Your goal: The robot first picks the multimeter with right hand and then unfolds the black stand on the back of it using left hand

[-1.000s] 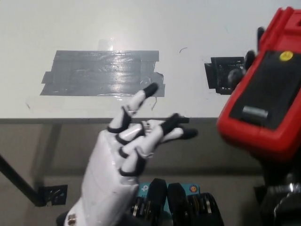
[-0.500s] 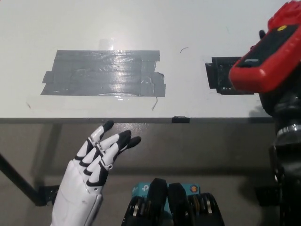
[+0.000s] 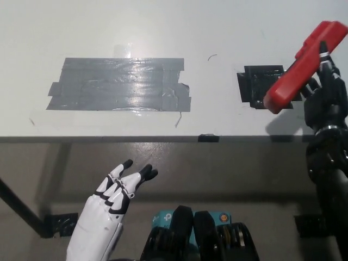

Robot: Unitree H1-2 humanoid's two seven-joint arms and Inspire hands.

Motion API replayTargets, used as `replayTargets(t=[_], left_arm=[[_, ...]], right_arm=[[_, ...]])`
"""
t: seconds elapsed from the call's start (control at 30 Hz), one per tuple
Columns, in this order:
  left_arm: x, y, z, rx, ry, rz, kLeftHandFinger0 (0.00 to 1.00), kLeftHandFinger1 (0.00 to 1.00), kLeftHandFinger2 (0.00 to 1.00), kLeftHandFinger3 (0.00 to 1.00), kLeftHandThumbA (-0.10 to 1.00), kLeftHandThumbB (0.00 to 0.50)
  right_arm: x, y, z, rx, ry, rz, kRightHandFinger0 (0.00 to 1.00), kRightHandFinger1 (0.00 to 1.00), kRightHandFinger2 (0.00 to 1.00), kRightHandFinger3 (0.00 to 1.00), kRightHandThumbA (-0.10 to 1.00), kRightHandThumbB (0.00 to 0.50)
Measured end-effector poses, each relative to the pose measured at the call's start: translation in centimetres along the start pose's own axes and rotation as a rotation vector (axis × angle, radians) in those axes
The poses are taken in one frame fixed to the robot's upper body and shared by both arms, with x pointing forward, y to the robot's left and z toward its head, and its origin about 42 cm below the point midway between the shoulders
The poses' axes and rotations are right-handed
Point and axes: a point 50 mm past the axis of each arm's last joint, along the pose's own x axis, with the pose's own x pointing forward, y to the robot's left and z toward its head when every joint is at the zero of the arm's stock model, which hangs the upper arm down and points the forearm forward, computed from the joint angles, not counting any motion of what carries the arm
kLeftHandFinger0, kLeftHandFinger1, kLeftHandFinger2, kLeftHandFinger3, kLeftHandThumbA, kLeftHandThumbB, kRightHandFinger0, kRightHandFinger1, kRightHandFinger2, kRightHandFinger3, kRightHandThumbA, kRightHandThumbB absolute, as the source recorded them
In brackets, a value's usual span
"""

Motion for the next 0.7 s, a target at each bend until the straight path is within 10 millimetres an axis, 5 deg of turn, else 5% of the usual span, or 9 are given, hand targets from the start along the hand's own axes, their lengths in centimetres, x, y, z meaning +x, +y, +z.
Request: replayTargets(t=[0.07, 0.1, 0.17, 0.23, 0.3, 0.5, 0.7], left_arm=[[-0.4, -0.4, -0.6, -0.002, 0.026, -0.017, 1.0, 0.84, 0.87, 1.0, 1.0, 0.218], [-0.6, -0.6, -0.8, -0.002, 0.034, -0.023, 1.0, 0.84, 0.86, 1.0, 1.0, 0.223], [-1.1, -0.9, -1.4, -0.002, 0.057, -0.042, 1.0, 0.88, 0.87, 1.0, 1.0, 0.236], [-1.5, -1.1, -1.9, 0.001, 0.074, -0.056, 1.0, 0.91, 0.88, 1.0, 1.0, 0.245], [-2.0, -1.3, -2.4, 0.003, 0.094, -0.071, 1.0, 0.9, 0.88, 1.0, 1.0, 0.254], [-3.0, -1.8, -3.5, 0.008, 0.136, -0.102, 1.0, 0.88, 0.83, 1.0, 1.0, 0.252], [-3.6, -2.0, -4.2, 0.014, 0.159, -0.117, 1.0, 0.87, 0.8, 1.0, 1.0, 0.234]], right_arm=[[0.9, -0.1, -0.9, -0.079, 0.011, -0.026, 0.0, 0.0, 0.01, 0.05, -0.1, 0.213], [1.2, -0.1, -1.2, -0.104, 0.015, -0.034, 0.0, 0.0, 0.05, 0.03, -0.1, 0.181], [1.9, -0.1, -1.9, -0.176, 0.021, -0.052, 0.0, 0.06, 0.41, 0.22, -0.1, 0.183], [2.4, 0.0, -2.6, -0.245, 0.024, -0.063, 0.0, 0.13, 0.58, 0.47, -0.1, 0.171], [2.9, 0.1, -3.3, -0.316, 0.025, -0.071, 0.0, 0.16, 0.6, 0.61, -0.1, 0.177], [3.9, 0.3, -4.9, -0.517, 0.012, -0.086, 0.0, 0.23, 0.65, 0.66, -0.1, 0.166], [4.6, 1.9, -4.7, -0.68, -0.06, -0.051, 0.0, 0.2, 0.6, 0.65, -0.1, 0.157]])
